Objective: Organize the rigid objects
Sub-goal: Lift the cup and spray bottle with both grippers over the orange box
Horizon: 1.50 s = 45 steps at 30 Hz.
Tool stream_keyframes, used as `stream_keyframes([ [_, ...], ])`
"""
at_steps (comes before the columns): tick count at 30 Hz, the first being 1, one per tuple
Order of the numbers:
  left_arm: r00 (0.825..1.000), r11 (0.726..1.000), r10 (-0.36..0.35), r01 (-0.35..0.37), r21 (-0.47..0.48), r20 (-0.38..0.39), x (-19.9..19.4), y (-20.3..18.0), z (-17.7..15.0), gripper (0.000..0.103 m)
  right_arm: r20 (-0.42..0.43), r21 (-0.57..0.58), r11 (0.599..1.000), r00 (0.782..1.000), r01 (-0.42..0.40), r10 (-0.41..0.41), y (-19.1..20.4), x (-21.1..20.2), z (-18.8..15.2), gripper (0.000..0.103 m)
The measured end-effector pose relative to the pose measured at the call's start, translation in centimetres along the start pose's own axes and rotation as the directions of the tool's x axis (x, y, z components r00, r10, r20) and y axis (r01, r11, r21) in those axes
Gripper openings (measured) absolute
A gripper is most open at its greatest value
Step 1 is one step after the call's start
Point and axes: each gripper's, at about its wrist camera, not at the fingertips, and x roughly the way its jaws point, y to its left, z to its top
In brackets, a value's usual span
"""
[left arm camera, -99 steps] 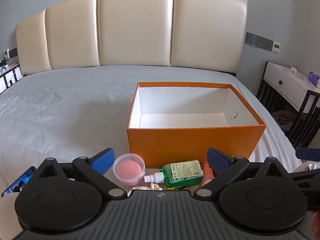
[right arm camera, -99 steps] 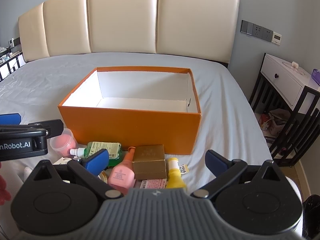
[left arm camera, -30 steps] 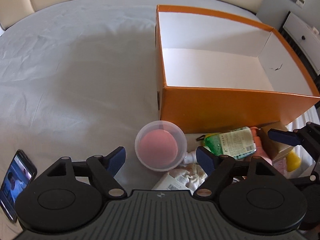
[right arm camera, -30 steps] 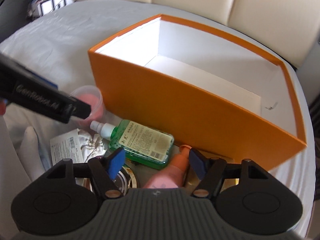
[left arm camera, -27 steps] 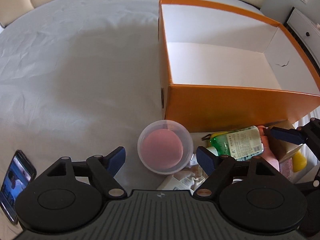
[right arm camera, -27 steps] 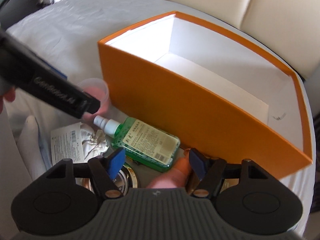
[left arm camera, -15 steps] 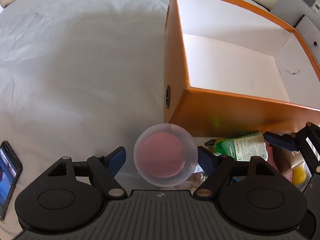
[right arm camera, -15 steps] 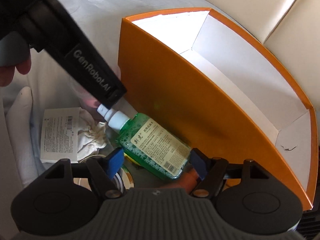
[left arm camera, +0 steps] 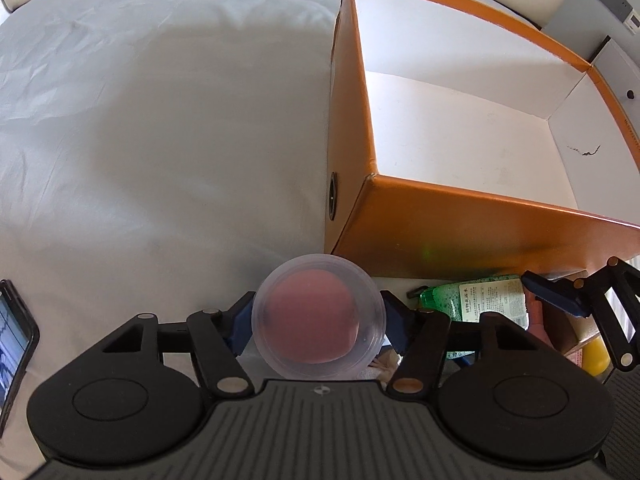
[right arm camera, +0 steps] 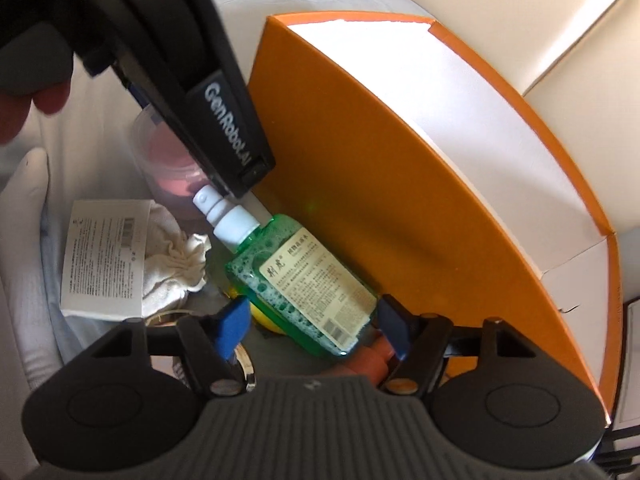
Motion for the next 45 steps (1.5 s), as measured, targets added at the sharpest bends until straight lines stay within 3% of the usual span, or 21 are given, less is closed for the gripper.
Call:
stream_keyframes([
  [2, 1.0, 1.0, -0.001, 0.001, 0.007, -0.001, -0.6, 0.0, -0.5, 0.074, 0.0, -0.003, 1.0, 1.0, 0.0, 0.0, 0.1, -0.3, -0.2, 0.059],
  [5, 1.0, 1.0, 0.01, -0.009, 0.03, -0.026, -1.1, 0.1, -1.3, 0.073, -0.023, 0.044, 0.999, 1.0, -0.017, 0.018, -0.6, -0.7, -0.6, 0.041],
  [8, 1.0, 0.999, 0.012, -0.01, 0.046, -0.027, -1.5, -0.4, -1.6, 0.073, -0.023, 0.051, 0.998, 0.999, -0.034, 0.035, -0.8, -0.8, -1.0, 0.034],
  [13, 0.999, 0.998, 0.034, -0.032, 0.051, -0.028, -1.7, -1.1, -1.7, 0.073, 0.045, -0.068, 0.998, 0.999, 0.013, -0.01, 1.4, -2.0, -1.7, 0.034],
  [17, 0.999, 0.998, 0.036, -0.035, 0.049, -0.025, -2.0, -1.5, -2.2, 0.073, 0.1, -0.155, 0.987, 0.995, 0.032, -0.016, 2.9, -2.4, -1.5, 0.041],
  [18, 0.999, 0.998, 0.033, -0.032, 0.051, -0.024, -1.7, 0.1, -1.3, 0.073, 0.104, -0.174, 0.984, 0.995, 0.028, -0.01, 3.2, -2.2, -1.2, 0.041],
  [23, 1.0, 0.999, 0.021, -0.02, 0.037, -0.023, -0.4, 0.4, -1.3, 0.073, 0.094, -0.248, 0.968, 0.995, 0.048, -0.025, 5.3, -1.0, 0.1, 0.042],
  [30, 1.0, 0.999, 0.01, -0.009, 0.03, -0.025, 0.1, 0.7, -1.2, 0.073, 0.108, -0.237, 0.965, 0.99, 0.111, -0.088, 10.1, 0.2, 1.0, 0.061],
  [35, 1.0, 1.0, 0.0, 0.0, 0.023, -0.024, -0.1, 1.0, -1.2, 0.073, 0.158, -0.261, 0.94, 0.97, 0.221, -0.185, 13.1, 1.3, 0.5, 0.052],
  [39, 1.0, 1.0, -0.003, 0.003, 0.021, -0.025, 0.0, 1.2, -1.1, 0.073, 0.176, -0.266, 0.938, 0.968, 0.221, -0.178, 13.9, -0.4, -0.7, 0.041],
  [45, 0.999, 0.999, -0.031, 0.03, -0.021, -0.038, 0.2, 1.8, -0.9, 0.075, 0.173, -0.19, 0.965, 0.973, 0.182, -0.15, 12.3, -4.9, -2.2, 0.036],
])
